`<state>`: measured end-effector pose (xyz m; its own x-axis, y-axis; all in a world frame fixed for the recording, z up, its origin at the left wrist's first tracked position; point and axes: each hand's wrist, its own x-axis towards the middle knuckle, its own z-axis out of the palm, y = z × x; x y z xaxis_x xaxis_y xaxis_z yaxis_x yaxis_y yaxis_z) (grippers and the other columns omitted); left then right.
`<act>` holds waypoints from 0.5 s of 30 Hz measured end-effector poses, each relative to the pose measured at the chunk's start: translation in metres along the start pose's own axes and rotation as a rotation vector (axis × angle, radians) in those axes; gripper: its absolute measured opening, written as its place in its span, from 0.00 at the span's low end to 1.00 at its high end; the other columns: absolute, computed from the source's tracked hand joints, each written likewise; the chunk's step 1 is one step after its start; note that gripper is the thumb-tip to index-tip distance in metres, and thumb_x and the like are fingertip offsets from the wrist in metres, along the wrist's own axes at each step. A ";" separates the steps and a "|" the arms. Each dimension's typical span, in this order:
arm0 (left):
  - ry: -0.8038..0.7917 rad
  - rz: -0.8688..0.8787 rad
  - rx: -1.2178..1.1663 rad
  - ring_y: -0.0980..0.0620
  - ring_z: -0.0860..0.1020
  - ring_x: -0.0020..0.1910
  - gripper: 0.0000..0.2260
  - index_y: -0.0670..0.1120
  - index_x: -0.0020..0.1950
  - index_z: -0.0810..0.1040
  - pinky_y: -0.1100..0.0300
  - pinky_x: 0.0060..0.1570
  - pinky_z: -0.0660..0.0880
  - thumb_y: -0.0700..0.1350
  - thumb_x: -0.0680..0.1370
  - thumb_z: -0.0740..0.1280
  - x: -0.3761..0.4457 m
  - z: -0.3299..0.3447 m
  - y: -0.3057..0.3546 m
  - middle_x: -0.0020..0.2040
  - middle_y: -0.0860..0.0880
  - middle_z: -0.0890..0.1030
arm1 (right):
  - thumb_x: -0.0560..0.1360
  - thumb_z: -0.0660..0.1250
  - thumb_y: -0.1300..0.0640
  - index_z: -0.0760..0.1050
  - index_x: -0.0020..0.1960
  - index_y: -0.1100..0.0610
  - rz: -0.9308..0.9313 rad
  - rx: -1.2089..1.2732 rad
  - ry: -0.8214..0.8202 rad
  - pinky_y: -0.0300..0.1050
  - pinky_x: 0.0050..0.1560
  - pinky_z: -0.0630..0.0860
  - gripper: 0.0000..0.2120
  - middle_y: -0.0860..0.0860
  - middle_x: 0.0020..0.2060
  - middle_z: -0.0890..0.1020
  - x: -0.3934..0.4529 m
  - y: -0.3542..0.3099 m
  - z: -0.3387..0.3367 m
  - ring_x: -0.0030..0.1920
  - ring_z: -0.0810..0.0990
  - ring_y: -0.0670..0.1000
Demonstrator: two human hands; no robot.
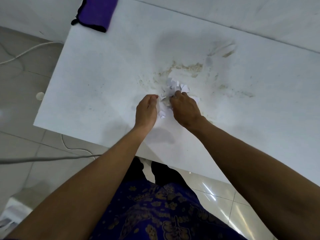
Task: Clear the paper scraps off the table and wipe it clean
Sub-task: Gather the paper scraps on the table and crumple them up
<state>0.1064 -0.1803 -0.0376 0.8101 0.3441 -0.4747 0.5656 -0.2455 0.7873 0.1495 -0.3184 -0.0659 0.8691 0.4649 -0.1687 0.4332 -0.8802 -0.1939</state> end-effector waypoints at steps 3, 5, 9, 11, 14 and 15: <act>0.038 -0.065 -0.105 0.51 0.79 0.57 0.14 0.45 0.61 0.80 0.56 0.63 0.75 0.47 0.84 0.57 -0.002 0.001 0.005 0.58 0.49 0.82 | 0.70 0.66 0.69 0.82 0.43 0.63 0.101 0.120 0.078 0.46 0.33 0.75 0.06 0.60 0.40 0.80 0.003 0.005 -0.011 0.35 0.79 0.60; 0.066 -0.107 -0.194 0.50 0.80 0.55 0.13 0.45 0.57 0.81 0.52 0.62 0.77 0.47 0.82 0.59 0.000 0.002 0.008 0.54 0.49 0.83 | 0.72 0.63 0.67 0.83 0.46 0.62 0.158 0.204 0.142 0.46 0.34 0.76 0.10 0.58 0.41 0.80 0.001 0.003 -0.024 0.35 0.78 0.59; -0.033 -0.279 -0.406 0.50 0.82 0.46 0.14 0.45 0.48 0.81 0.57 0.52 0.79 0.48 0.83 0.58 0.004 0.009 0.029 0.45 0.48 0.84 | 0.72 0.63 0.66 0.83 0.46 0.60 0.100 0.270 0.173 0.42 0.34 0.69 0.10 0.56 0.42 0.81 -0.013 -0.018 -0.049 0.36 0.79 0.56; -0.144 -0.413 -0.630 0.53 0.82 0.36 0.17 0.46 0.42 0.79 0.63 0.39 0.79 0.51 0.85 0.57 0.002 0.012 0.038 0.35 0.50 0.83 | 0.73 0.63 0.65 0.83 0.49 0.59 0.069 0.267 0.137 0.42 0.35 0.69 0.11 0.55 0.45 0.81 -0.016 -0.030 -0.053 0.38 0.80 0.56; -0.283 -0.540 -0.847 0.53 0.83 0.32 0.21 0.45 0.42 0.80 0.63 0.36 0.78 0.55 0.85 0.55 -0.003 0.011 0.041 0.30 0.50 0.82 | 0.73 0.63 0.62 0.82 0.52 0.56 0.123 0.325 0.105 0.44 0.36 0.71 0.12 0.52 0.48 0.81 -0.017 -0.043 -0.051 0.44 0.80 0.54; -0.309 -0.563 -0.887 0.52 0.84 0.33 0.23 0.44 0.42 0.82 0.61 0.37 0.79 0.55 0.84 0.55 -0.004 0.010 0.041 0.32 0.48 0.83 | 0.73 0.63 0.61 0.81 0.53 0.54 0.145 0.341 0.110 0.44 0.36 0.71 0.12 0.51 0.49 0.81 -0.018 -0.046 -0.050 0.46 0.80 0.53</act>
<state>0.1280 -0.2006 -0.0078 0.5444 -0.0698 -0.8359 0.6545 0.6586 0.3713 0.1262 -0.2911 -0.0059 0.9441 0.3084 -0.1165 0.2157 -0.8452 -0.4890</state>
